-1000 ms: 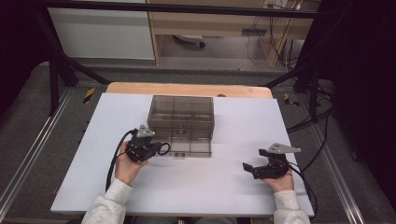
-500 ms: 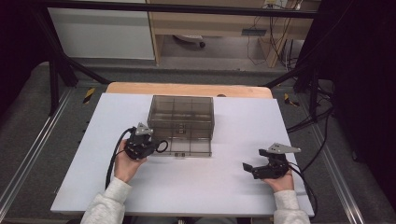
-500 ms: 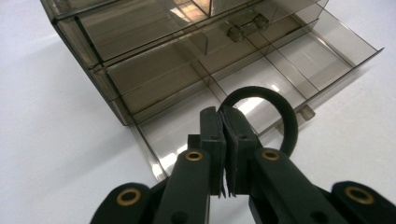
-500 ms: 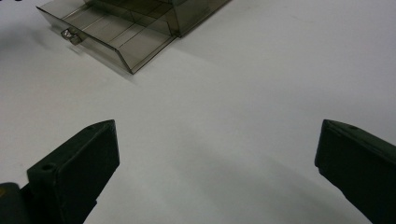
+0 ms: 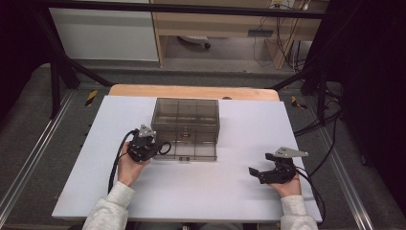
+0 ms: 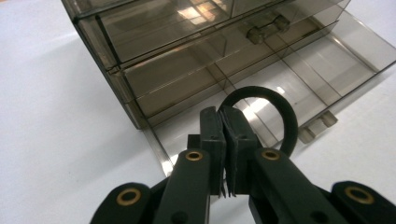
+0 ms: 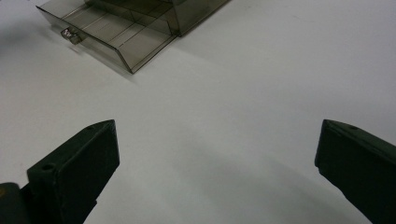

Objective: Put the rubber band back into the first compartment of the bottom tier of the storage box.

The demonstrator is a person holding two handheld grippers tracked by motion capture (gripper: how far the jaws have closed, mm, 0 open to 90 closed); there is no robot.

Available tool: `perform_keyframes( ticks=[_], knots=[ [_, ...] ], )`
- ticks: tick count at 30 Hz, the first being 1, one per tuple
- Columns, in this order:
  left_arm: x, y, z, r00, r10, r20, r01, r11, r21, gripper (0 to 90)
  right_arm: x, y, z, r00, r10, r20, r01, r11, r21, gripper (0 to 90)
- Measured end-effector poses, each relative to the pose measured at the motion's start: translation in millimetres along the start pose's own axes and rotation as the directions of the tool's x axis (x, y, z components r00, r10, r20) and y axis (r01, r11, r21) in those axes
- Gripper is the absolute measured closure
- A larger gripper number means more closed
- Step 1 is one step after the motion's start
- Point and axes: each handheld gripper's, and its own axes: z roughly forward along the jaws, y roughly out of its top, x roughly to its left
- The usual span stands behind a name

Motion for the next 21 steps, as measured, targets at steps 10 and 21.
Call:
perform_keyframes(
  ticks=[10, 21],
  knots=[
    [3.8, -0.8, 6.5, 0.9997, 0.009, -0.025, -0.009, 1.0, -0.004, 86.7, -0.1, 0.0, 0.0, 1.0, -0.001, 0.001, 0.001, 1.0, 0.0, 0.4],
    [8.4, -2.4, 13.3, 0.9995, 0.005, -0.032, -0.005, 1.0, 0.005, 86.6, -0.1, 0.0, -0.1, 1.0, -0.001, 0.001, 0.001, 1.0, 0.0, 0.4]
  ],
)
